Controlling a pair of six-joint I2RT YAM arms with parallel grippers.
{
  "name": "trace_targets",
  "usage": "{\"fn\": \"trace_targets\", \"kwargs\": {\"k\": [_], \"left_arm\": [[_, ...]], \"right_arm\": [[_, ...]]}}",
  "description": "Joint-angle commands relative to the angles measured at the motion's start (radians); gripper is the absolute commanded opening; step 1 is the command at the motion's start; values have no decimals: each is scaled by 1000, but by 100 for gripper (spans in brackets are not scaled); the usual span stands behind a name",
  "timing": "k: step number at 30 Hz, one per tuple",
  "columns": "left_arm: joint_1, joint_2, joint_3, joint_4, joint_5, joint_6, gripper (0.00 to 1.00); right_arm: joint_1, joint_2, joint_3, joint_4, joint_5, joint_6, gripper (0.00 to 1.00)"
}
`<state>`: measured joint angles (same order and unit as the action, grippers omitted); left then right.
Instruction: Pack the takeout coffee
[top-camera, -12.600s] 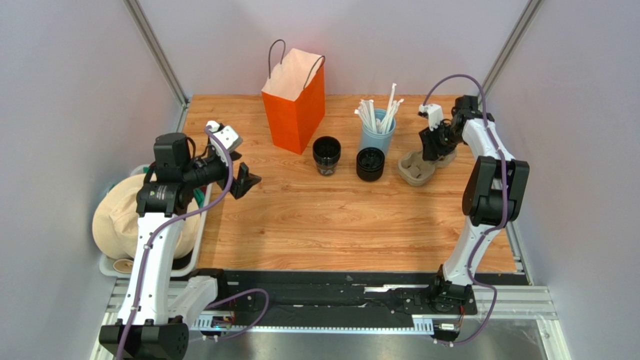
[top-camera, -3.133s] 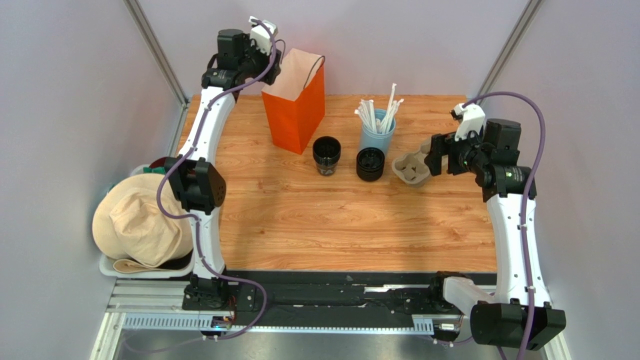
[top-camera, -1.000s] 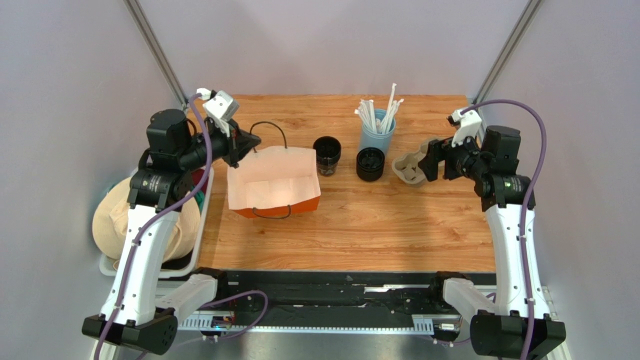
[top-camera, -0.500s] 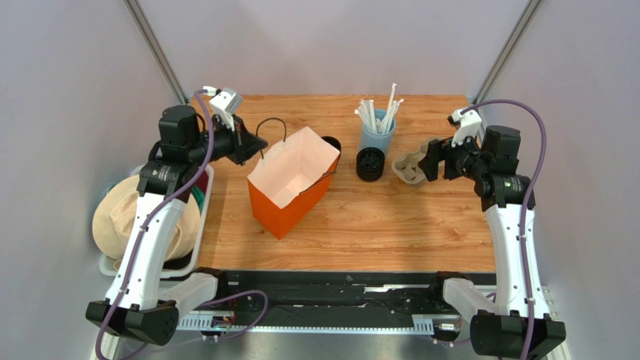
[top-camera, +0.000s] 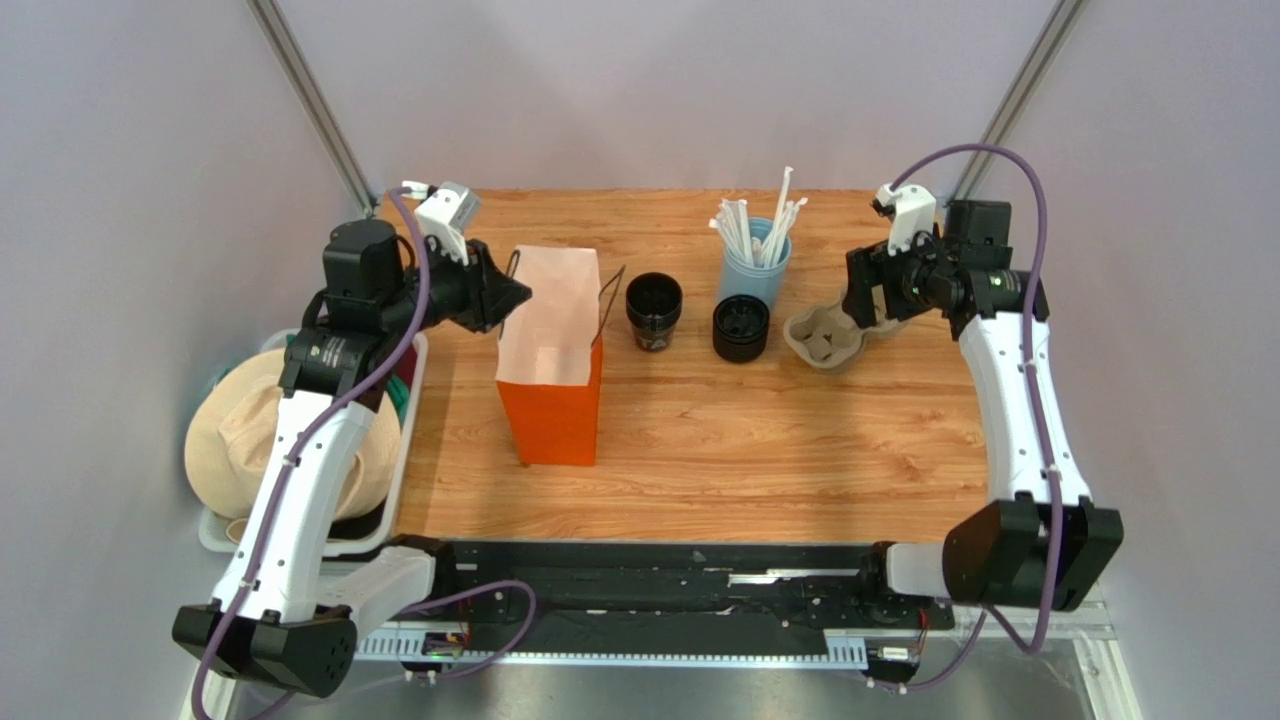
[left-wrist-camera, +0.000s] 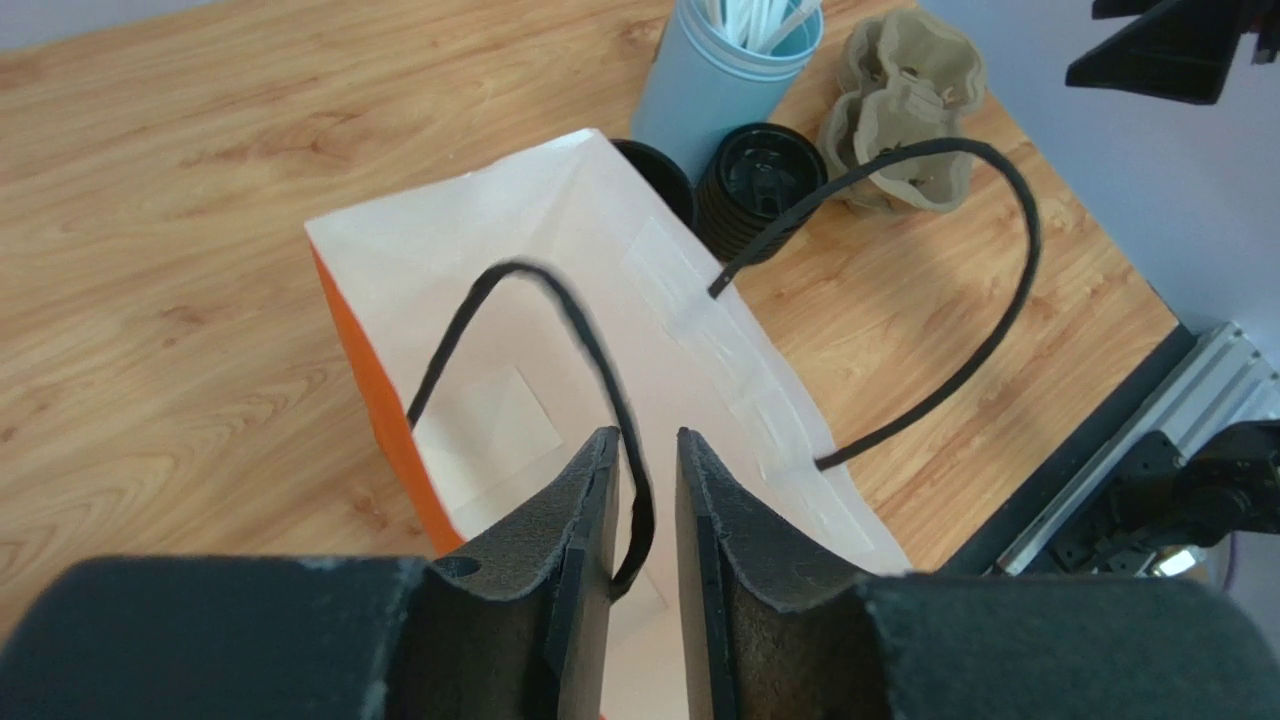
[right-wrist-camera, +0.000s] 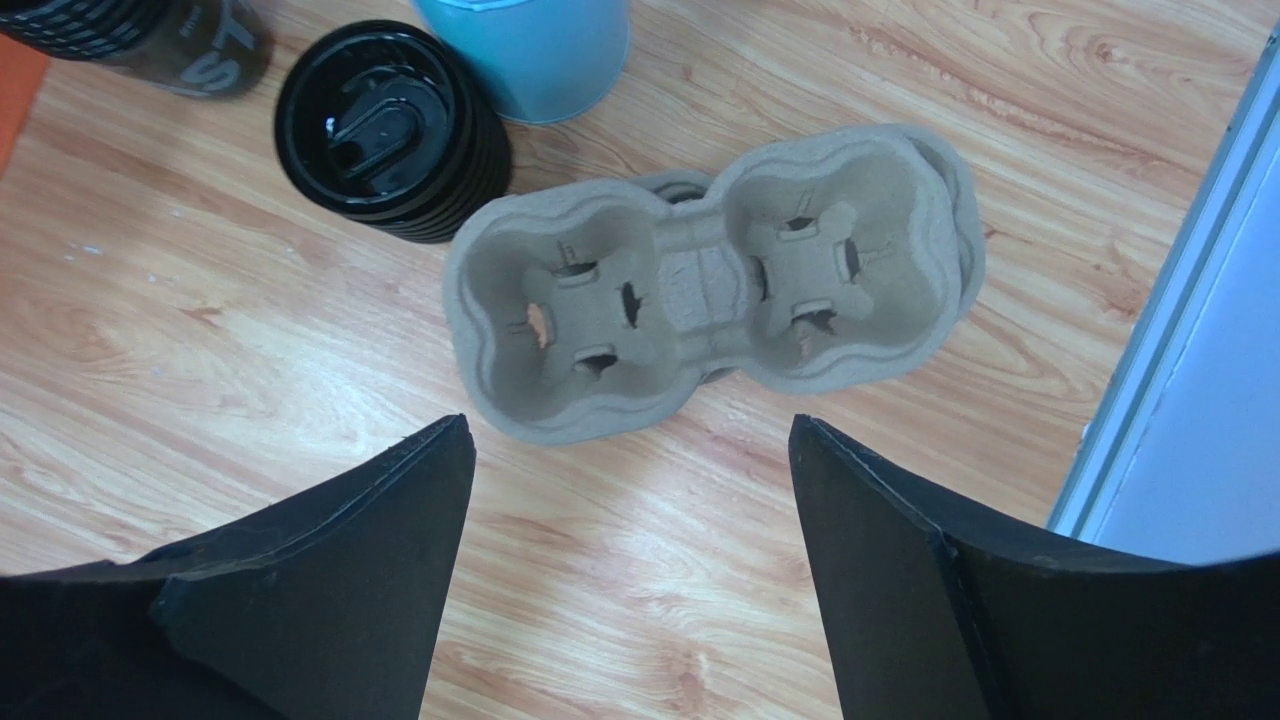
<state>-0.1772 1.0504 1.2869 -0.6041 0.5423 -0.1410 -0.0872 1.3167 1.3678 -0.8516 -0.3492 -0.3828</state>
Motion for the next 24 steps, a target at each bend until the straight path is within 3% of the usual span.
{"fn": "trace_targets", "kwargs": {"k": [1,6,11,16,24], "left_arm": [[-5,-52,0,46,-50,18,33],[-5,-69,23,26,-77,43,50],[-5,-90,83,-22,-100,86,74],[-4,-118,146,-86,-122,139,82],[-4,-178,179,-186,-220,233,84]], "right_arm": [[4,70,91,-47,24,-71,82],[4,139,131,-50,24,-97,82],[4,272,246,-124,38,-166,82],[4,395,355,-187,47,-191,83],[21,570,448,-208,124,-188,85]]}}
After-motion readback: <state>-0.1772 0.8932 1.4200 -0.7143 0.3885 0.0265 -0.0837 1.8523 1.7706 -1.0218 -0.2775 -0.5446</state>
